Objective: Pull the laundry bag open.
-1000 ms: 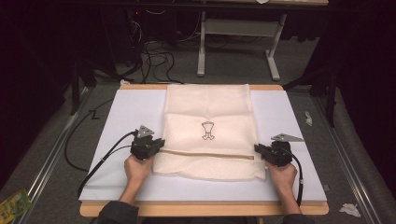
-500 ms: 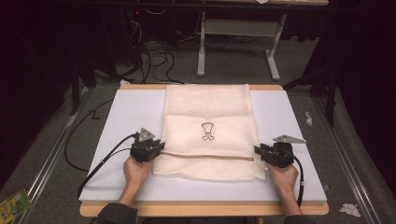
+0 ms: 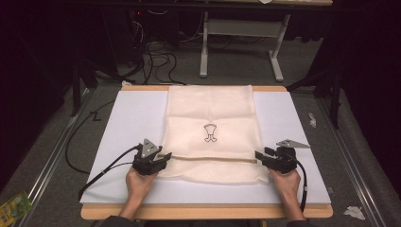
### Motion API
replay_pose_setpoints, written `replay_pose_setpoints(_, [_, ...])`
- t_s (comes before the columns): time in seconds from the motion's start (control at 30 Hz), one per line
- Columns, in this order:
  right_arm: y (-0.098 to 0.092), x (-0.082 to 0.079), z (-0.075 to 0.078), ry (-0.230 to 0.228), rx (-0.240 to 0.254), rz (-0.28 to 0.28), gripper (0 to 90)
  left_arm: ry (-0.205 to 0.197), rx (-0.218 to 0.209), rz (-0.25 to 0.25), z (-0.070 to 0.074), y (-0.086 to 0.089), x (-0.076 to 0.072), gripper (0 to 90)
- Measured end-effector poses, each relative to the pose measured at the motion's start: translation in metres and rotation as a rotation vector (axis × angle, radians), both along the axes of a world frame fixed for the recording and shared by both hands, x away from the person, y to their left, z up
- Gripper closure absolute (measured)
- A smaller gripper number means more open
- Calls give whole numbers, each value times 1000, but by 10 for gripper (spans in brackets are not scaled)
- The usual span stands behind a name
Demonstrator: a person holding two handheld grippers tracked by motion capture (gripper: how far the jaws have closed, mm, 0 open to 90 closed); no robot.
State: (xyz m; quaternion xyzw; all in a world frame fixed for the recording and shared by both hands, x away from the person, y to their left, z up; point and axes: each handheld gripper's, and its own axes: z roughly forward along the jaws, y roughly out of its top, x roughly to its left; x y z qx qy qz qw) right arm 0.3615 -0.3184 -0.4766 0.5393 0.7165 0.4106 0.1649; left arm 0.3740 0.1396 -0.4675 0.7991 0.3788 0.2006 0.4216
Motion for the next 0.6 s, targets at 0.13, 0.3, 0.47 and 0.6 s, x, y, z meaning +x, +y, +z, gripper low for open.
replay_pose_setpoints(0.13, [4, 5, -2, 9, -1, 6, 461, -26, 15, -23, 1, -7, -8, 512])
replay_pose_setpoints(0.3, [7, 8, -3, 25, -5, 7, 474, -29, 1, -54, 5, -17, -12, 502])
replay_pose_setpoints(0.47, [8, 12, -2, 35, -4, 15, 495, -19, -24, -73, 5, -25, -13, 497])
replay_pose_setpoints(0.6, [11, 16, -3, 56, -8, 22, 513, -16, -21, -102, 6, -36, -13, 493])
